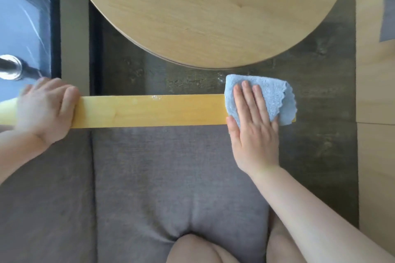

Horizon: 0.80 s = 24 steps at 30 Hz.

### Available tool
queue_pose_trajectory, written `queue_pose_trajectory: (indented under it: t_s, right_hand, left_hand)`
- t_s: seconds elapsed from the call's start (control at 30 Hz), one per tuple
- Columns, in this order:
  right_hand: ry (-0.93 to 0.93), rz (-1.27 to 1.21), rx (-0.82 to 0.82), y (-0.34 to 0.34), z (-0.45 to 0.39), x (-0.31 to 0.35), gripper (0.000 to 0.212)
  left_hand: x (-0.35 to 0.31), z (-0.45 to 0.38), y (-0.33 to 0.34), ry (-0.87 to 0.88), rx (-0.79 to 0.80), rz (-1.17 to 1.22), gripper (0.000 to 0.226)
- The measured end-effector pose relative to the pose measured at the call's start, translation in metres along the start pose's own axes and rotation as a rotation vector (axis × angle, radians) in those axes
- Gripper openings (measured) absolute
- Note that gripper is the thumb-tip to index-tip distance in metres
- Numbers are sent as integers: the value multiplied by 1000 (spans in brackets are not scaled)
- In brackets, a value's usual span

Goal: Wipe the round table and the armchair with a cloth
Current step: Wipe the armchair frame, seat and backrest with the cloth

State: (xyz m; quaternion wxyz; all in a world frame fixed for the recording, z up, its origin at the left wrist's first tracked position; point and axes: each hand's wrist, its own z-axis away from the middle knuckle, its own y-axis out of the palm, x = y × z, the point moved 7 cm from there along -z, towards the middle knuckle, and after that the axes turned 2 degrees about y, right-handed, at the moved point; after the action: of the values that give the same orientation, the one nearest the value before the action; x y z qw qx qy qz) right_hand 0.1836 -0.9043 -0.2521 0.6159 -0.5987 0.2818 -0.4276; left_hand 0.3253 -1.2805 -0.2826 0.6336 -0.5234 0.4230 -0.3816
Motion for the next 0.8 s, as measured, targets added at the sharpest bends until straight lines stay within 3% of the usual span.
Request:
queue_pose_trajectory:
  t_s: [0.13, 0.23, 0.3, 0.43, 0.5, 0.6, 0.63, 0.73, 0.8]
  right_hand:
    - [164, -42, 13, 1, -3, 1, 57]
    - [-54, -57, 90, 4, -14, 42, 57]
    - [-172, -40, 85, 3, -17, 44, 56]
    - [361, -94, -38, 0, 5, -6, 57]
    - [281, -100, -57, 8, 13, 29, 58]
    - [-103, -46, 43, 18, -5, 78, 57]
    - [-131, -35, 67, 16, -12, 70, 57]
    - [122, -46, 44, 3, -8, 11, 58]
    - [197, -19, 13, 3, 3, 7, 60]
  left_hand:
    - [-120, -8, -23, 147, 48, 37, 43]
    - [-117, -11, -12, 115, 87, 23, 43]
    - [-112, -9, -13, 120, 20, 20, 43]
    - [-113, -8, -11, 148, 9, -4, 44]
    - [-111, -8, -11, 139, -4, -14, 43]
    - [-112, -6, -11, 128, 33, 14, 42]
    - [-111, -5, -11, 162, 65, 30, 43]
    - [-85, 6, -12, 283, 178, 5, 52]
    - [-61, 8, -15, 321, 242, -29, 59]
